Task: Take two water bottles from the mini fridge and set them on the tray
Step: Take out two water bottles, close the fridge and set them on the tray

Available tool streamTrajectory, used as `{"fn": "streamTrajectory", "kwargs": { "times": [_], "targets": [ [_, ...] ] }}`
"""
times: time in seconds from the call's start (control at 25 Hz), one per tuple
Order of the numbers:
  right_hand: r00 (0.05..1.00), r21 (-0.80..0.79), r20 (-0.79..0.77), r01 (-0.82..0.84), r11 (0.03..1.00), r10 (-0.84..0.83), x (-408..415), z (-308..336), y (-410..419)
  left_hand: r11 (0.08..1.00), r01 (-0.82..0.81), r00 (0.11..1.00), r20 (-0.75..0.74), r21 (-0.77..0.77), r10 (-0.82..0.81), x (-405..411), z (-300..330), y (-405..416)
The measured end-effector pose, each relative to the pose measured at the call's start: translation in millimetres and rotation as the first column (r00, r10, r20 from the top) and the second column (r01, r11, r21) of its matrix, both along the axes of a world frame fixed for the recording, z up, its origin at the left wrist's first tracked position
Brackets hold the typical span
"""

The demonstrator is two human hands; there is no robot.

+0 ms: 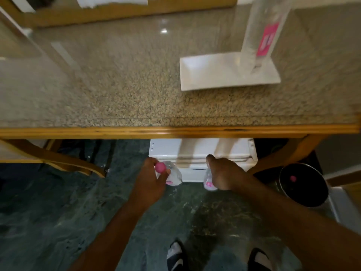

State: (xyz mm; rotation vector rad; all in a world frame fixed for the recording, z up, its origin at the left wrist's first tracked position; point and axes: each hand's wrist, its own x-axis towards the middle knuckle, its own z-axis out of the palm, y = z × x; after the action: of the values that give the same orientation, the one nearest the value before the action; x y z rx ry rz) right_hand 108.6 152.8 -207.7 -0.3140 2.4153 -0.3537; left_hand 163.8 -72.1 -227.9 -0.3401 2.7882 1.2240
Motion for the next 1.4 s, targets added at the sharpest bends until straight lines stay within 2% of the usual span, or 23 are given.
{"fn": "streamTrajectory", "kwargs": {
  "times": [0.2,0.36,0.48,0.64,0.76,0.88,1.04,1.24,1.4],
  "targets": [
    [0.978,-0.097,-0.148,-0.162,0.982,0.147,-3,173,24,0.989,0.118,0.983,-0.133,-0.089,-0.129,-13,141,44],
    [0.941,-0.058,-0.268,-0.230,0.972,0.207,-9,291,46,0.975,0.179,0.960,-0.194,-0.134,-0.203,-21,256,76],
    [0.875,-0.054,-0.412,-0.304,0.951,0.256,-24,361,57,0.961,0.189,0.933,-0.269,-0.202,-0.240,-40,329,97],
    [0.872,-0.147,-0.472,-0.219,0.965,0.126,-64,419,54,0.946,0.173,0.898,-0.351,-0.273,-0.265,-88,388,105],
    [0.873,-0.208,-0.486,-0.159,0.965,0.039,-104,427,44,0.952,0.151,0.906,-0.348,-0.266,-0.241,-129,400,96],
    [0.841,-0.146,-0.535,-0.179,0.973,0.074,-139,412,30,0.948,0.167,0.912,-0.322,-0.271,-0.253,-171,389,85],
    [0.846,-0.145,-0.529,-0.007,0.989,-0.072,-165,386,22,0.944,0.215,0.916,-0.283,-0.250,-0.283,-208,362,82],
    [0.831,0.150,-0.552,0.015,0.989,0.071,-181,363,23,0.954,0.226,0.933,-0.239,-0.200,-0.271,-230,331,89],
    [0.842,0.238,-0.524,-0.003,0.971,0.131,-188,355,30,0.952,0.236,0.944,-0.186,-0.196,-0.272,-239,315,96]
  ]
}}
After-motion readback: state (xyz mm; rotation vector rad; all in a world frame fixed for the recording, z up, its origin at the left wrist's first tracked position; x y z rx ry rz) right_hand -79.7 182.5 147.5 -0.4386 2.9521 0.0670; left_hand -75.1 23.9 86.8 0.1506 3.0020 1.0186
